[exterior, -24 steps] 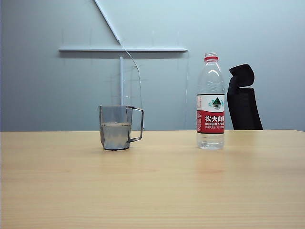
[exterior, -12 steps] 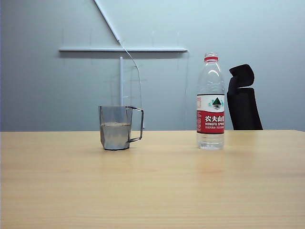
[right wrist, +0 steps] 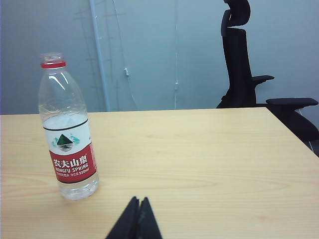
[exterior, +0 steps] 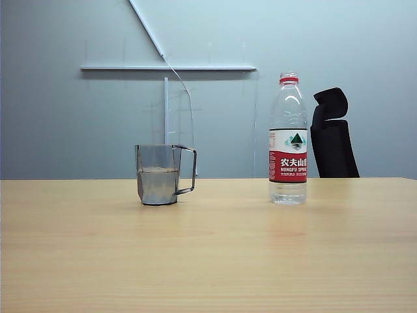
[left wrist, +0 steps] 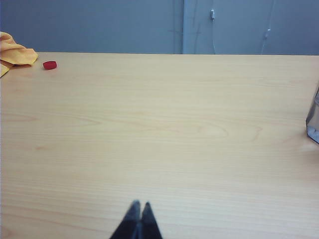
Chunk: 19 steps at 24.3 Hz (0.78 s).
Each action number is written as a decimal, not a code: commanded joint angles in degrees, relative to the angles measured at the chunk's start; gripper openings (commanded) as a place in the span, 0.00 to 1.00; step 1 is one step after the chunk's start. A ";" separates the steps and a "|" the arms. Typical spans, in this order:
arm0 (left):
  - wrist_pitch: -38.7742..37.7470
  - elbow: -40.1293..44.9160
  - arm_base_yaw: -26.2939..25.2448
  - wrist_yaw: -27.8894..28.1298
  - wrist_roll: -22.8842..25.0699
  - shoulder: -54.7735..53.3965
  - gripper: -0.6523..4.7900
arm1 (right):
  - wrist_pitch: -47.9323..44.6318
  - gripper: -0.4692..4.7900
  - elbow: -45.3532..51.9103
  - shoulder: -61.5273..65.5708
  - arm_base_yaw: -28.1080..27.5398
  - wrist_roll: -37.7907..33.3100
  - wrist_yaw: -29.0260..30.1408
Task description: Pick up the mineral water bottle on the table and pour water into the mug until it's half full.
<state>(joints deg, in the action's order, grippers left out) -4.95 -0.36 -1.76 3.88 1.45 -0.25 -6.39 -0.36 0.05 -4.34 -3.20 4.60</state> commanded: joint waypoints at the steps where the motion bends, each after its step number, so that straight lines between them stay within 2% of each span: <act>1: 0.74 -0.15 0.00 -0.04 -0.17 -0.09 0.12 | -0.74 0.08 -0.22 -0.09 1.44 0.24 -0.74; 4: 0.74 -0.15 0.00 -0.04 -0.17 -0.09 0.12 | -0.70 0.08 -0.22 -0.09 2.93 0.26 -1.92; 19: 0.74 -0.15 0.00 -0.04 -0.17 -0.09 0.12 | -0.68 0.08 -0.22 -0.09 2.86 0.24 -1.90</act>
<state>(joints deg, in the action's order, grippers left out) -4.97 -0.36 -1.76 3.88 1.45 -0.25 -6.24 -0.36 0.05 -1.52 -3.01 3.03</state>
